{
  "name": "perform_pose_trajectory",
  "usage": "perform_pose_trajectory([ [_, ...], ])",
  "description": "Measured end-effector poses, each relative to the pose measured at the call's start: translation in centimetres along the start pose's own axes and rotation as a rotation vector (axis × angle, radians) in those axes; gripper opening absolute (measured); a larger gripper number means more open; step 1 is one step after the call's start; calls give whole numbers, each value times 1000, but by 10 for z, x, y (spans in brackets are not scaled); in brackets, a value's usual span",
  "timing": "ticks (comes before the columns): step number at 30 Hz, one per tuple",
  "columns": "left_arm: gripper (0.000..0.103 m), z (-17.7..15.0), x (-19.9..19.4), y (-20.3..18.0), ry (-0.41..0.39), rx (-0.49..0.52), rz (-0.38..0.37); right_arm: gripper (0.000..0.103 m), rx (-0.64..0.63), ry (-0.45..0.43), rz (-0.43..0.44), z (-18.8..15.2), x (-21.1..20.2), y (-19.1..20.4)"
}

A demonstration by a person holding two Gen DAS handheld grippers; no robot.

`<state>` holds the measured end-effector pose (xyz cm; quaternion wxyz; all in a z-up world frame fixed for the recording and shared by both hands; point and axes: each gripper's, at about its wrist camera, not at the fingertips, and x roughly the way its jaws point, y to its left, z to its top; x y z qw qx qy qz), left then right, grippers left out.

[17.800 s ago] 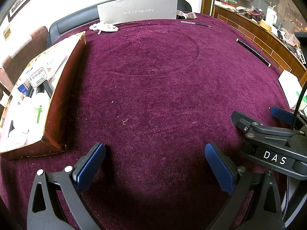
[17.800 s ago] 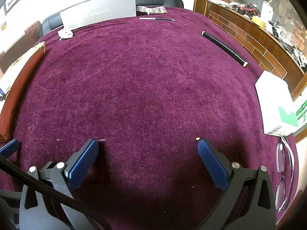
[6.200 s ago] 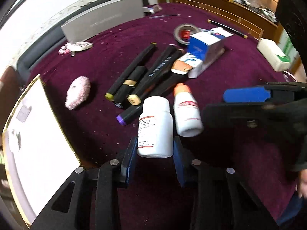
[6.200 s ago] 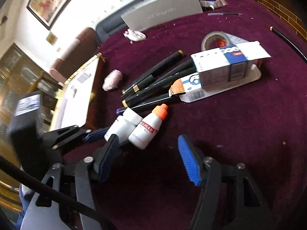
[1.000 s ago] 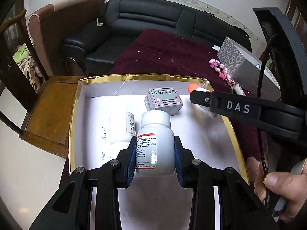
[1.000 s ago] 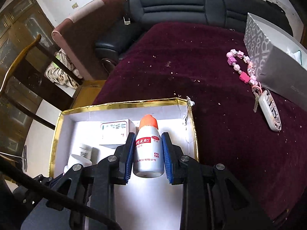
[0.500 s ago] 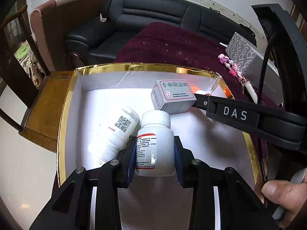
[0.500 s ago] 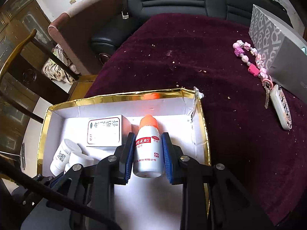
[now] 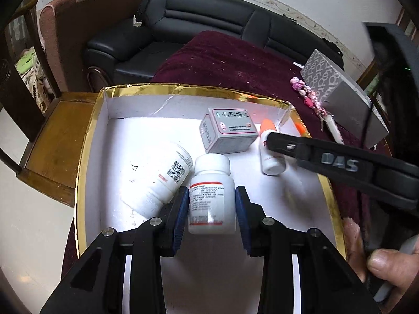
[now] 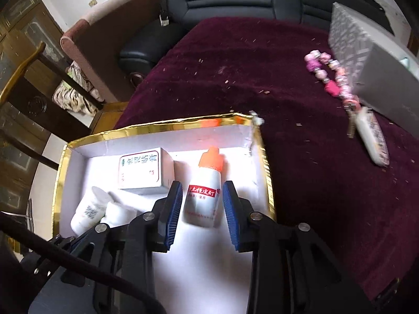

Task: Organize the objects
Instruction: 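Open both grippers to release the bottles into the tray, then grasp the pink fluffy ball with the left gripper while the right grasps a medicine box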

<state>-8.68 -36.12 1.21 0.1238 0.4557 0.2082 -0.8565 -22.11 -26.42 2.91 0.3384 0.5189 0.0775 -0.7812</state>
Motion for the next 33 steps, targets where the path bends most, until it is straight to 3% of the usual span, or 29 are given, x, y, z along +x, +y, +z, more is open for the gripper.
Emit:
perform_pose_trajectory([
  [6,31,-2,-27,-14,-41,49,-59,39,107,-75,64,-31,-60,-12],
  [11,32,-2,-46,-38,-59,141,-95,39,157,-129,88,-66,-112,-31],
  [17,32,-17,-51,-89,14,300,-170,42,321,-207,61,-111,-166,-95],
  [22,32,-29,-47,-135,85,413,-217,44,463,-212,31,-153,-195,-153],
  [27,47,-36,-14,-175,254,401,-287,44,530,-214,28,-183,-216,-192],
  [31,47,-39,14,-195,337,376,-228,50,569,-224,40,-204,-235,-219],
  [33,52,-40,18,-205,301,398,-152,54,591,-230,37,-216,-245,-234],
])
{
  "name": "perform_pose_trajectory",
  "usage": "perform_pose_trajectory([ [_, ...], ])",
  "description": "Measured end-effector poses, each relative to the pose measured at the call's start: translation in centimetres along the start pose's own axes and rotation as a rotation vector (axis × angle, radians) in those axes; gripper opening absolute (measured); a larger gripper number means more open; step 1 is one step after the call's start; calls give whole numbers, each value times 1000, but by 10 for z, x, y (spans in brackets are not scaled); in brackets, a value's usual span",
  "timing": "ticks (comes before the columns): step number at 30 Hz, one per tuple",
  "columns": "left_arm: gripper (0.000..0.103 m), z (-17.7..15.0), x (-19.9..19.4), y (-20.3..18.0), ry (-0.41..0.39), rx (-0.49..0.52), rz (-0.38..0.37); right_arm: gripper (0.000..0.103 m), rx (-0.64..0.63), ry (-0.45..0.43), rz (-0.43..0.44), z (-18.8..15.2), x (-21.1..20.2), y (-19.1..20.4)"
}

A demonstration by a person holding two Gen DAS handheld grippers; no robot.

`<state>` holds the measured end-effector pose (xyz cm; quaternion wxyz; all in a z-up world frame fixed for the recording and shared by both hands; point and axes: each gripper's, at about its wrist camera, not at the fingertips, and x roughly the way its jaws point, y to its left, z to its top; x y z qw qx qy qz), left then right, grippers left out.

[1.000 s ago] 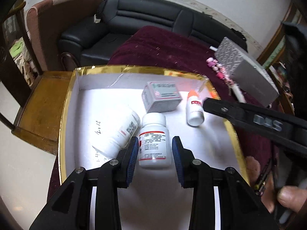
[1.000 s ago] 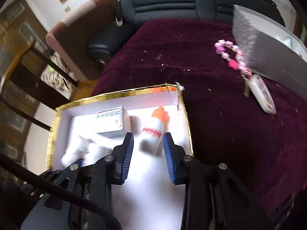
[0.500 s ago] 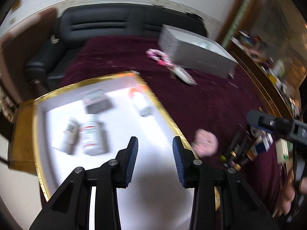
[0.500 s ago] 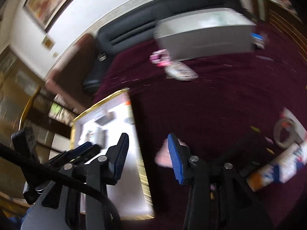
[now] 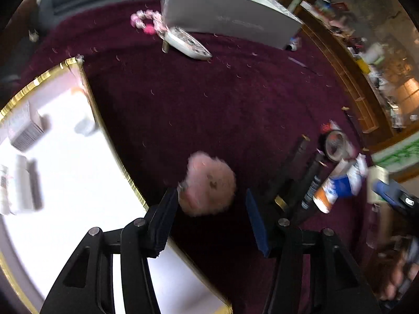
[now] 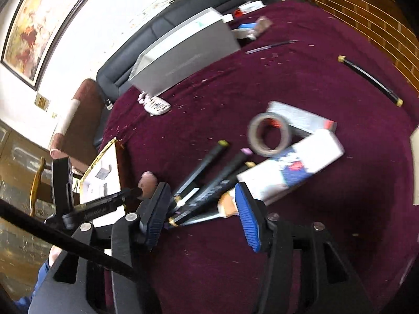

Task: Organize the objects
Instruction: 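Grasp the pink fluffy ball with the left gripper while the right grasps a medicine box, then carry the pink ball and blue-and-white medicine box over the tray with both grippers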

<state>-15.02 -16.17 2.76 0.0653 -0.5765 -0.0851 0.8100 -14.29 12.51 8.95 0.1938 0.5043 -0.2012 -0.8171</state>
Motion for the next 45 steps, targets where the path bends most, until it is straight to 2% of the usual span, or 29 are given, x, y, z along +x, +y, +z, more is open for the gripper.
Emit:
perform_pose_trajectory([
  [3,54,5,21,-15,52,44,88,59,83,0,1,1,-15,-30],
  [5,54,2,26,-28,10,105,140,59,142,8,-8,4,-19,-48],
  [7,46,-4,36,-36,27,115,171,61,194,25,-31,6,-19,-61],
  [9,33,-14,35,-48,-19,146,233,64,256,54,-37,10,-11,-73],
  [13,32,-32,28,-57,-29,110,227,65,362,116,-42,15,12,-83],
  [18,32,-51,20,-61,-24,115,239,65,400,156,-177,32,45,-78],
  [20,32,-57,16,-62,-23,117,230,67,360,159,-255,34,55,-74],
  [22,32,-65,15,-69,-18,133,223,61,336,170,-217,29,58,-76],
  [23,32,-68,13,-71,-18,137,217,51,323,164,-214,25,55,-79],
  [24,32,-72,12,-73,-16,138,209,31,288,170,-225,23,50,-80],
  [28,32,-91,2,-81,0,139,132,32,176,240,-215,6,31,-86],
  [31,32,-111,-6,-86,-14,169,108,32,39,315,-178,-21,18,-79],
  [32,32,-116,-8,-88,-16,176,115,32,-3,335,-197,-29,16,-75],
  [35,33,-122,-6,-90,8,167,88,32,-98,330,-218,-49,14,-63],
  [37,33,-125,-6,-94,-7,187,108,32,-147,335,-259,-56,18,-58],
  [39,38,-128,-5,-99,-20,212,127,38,-188,329,-281,-61,24,-54],
  [42,47,-136,-4,-110,-55,260,162,38,-221,322,-309,-67,30,-55],
  [44,46,-137,-5,-107,-82,244,158,31,-242,283,-322,-68,29,-57],
  [45,38,-137,-5,-105,-88,238,156,31,-246,278,-321,-69,30,-57],
])
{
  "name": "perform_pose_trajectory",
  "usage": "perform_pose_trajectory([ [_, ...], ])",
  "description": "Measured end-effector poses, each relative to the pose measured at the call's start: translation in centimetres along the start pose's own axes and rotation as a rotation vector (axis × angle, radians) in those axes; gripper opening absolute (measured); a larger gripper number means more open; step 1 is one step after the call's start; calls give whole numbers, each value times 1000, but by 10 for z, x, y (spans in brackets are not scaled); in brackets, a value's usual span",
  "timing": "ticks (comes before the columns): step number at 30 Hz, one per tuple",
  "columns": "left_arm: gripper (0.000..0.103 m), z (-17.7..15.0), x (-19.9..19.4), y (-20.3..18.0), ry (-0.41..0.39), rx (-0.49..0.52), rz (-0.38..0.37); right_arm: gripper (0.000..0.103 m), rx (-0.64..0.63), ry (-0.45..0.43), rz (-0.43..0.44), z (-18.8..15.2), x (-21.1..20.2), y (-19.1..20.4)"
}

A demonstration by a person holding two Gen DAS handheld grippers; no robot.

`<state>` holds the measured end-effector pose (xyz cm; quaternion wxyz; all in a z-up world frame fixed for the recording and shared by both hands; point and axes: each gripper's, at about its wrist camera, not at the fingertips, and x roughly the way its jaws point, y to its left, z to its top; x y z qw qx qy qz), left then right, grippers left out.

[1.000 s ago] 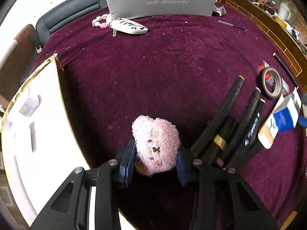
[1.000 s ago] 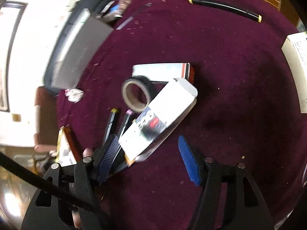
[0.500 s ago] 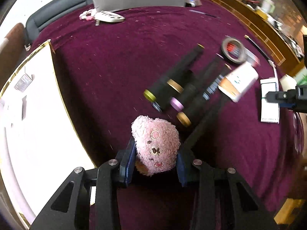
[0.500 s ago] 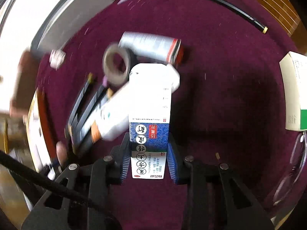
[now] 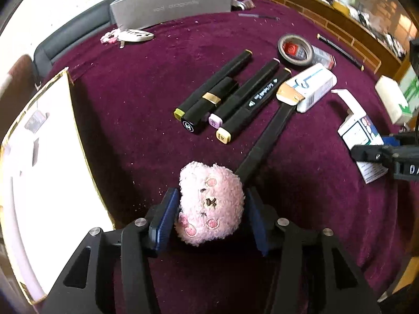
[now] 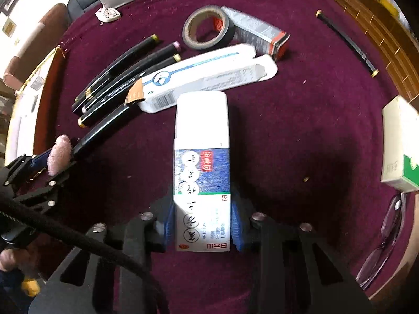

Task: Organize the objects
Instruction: 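Carry the pink ball and blue-and-white medicine box over the tray with both grippers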

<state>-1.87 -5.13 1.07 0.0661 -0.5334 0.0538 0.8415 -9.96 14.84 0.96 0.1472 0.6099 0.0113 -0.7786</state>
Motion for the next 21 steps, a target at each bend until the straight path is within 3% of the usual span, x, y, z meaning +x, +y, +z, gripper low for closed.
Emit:
perform_pose_trajectory([
  [2,31,-1,-3,1,-17,-4,2,31,17,-15,25,-4,-3,0],
  [6,31,6,-12,19,-52,-83,-76,31,6,-57,57,-1,-16,6],
  [11,31,10,-29,29,-82,-122,-111,32,-29,-78,100,4,-22,22],
  [21,31,-1,-40,43,-103,-155,-86,32,-105,-86,151,4,-23,58],
])
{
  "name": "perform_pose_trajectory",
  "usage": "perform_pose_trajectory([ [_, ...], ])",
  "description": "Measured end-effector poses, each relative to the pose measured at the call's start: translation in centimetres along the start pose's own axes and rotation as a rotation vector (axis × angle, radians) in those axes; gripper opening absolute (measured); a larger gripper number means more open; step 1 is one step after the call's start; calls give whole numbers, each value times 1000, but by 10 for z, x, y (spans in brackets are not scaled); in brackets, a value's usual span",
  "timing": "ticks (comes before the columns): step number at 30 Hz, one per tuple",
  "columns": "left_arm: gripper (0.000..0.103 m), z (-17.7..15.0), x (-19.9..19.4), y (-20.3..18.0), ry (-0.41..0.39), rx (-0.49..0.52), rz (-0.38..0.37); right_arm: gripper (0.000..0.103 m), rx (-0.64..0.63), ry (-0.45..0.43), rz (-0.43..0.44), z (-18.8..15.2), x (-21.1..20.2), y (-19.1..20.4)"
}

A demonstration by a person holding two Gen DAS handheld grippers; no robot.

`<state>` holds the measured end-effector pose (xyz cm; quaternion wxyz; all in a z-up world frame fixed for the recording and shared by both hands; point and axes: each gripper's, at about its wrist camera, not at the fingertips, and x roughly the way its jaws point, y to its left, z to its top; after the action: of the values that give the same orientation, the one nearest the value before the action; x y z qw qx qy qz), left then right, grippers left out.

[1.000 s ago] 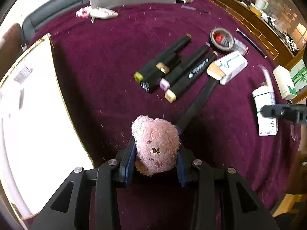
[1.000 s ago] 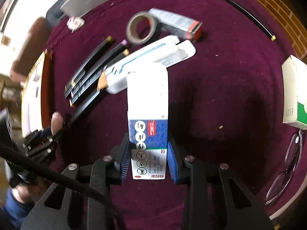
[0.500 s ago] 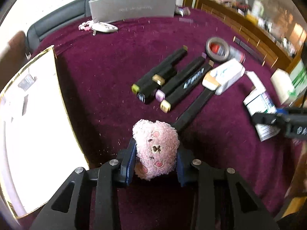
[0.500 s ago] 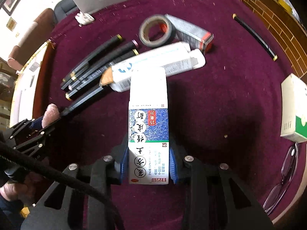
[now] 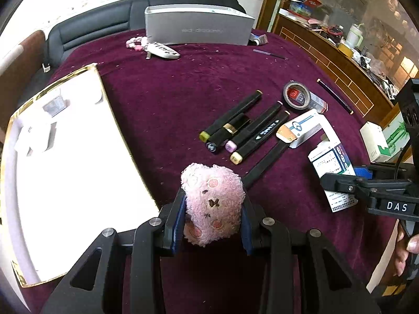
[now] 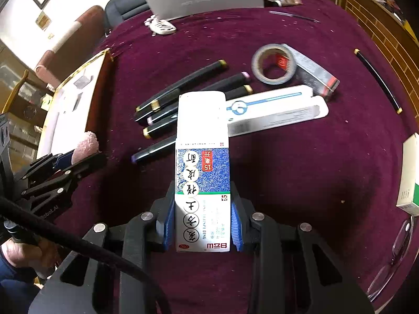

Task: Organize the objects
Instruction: 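Carry the pink ball and blue-and-white medicine box over the tray with both grippers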

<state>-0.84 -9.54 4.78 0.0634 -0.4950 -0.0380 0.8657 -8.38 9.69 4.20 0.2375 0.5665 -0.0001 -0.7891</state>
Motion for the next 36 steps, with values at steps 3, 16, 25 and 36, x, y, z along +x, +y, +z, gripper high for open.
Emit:
perform_pose_trajectory([
  [3,31,-2,-6,7,-6,-20,3,32,-22,3,13,2,2,12],
  [16,31,-6,-37,69,-49,-155,30,32,-133,-4,109,31,8,89],
  [25,31,-10,-51,121,-75,-229,65,32,-216,12,149,41,18,148],
  [36,31,-24,-51,193,-61,-336,122,32,-256,93,200,61,65,215],
])
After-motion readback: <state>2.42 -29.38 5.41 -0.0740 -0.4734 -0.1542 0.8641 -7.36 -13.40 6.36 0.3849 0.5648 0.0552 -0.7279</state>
